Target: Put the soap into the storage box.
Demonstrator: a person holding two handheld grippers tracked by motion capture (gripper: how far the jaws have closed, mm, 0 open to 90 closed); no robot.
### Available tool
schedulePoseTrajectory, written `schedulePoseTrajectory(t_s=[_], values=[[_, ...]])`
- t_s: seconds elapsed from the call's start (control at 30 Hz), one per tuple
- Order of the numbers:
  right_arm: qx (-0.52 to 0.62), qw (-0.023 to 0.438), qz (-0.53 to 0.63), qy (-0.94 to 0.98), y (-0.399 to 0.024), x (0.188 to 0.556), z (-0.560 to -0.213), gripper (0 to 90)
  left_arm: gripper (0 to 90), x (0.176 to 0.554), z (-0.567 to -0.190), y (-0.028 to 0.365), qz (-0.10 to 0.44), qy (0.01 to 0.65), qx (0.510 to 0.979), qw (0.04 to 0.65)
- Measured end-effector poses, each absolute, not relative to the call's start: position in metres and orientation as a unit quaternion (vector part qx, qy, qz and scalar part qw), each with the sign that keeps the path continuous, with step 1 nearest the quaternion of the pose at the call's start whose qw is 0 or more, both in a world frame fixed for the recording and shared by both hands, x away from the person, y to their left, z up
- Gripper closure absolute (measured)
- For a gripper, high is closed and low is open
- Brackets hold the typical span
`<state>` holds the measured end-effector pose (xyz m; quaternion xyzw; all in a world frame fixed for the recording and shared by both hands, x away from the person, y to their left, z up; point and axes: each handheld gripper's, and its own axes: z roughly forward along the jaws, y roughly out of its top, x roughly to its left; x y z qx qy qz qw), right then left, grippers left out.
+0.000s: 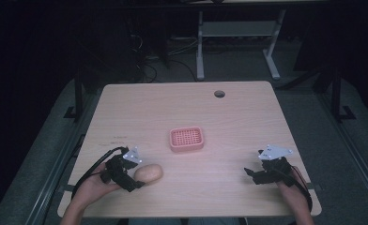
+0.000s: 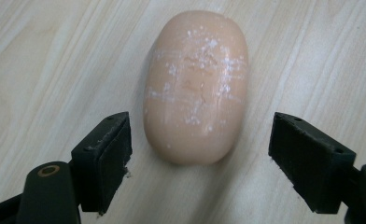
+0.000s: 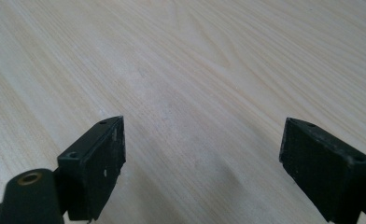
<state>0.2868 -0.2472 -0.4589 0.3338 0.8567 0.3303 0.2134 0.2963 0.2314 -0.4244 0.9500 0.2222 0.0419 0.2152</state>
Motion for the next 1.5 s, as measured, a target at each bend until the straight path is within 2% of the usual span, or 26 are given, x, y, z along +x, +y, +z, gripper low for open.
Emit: schedulePoseTrajectory(t_s=[1.03,1.5], values=[[0.329,0.216,0.330,0.858,-0.248,0.287,-0.458,13.8,23.2,0.312,-0.437,0.201,0.036,0.198,0.964,0.176],[0.329,0.216,0.334,0.856,-0.247,0.287,-0.457,13.8,29.8,0.315,-0.442,0.193,0.037,0.190,0.969,0.155]])
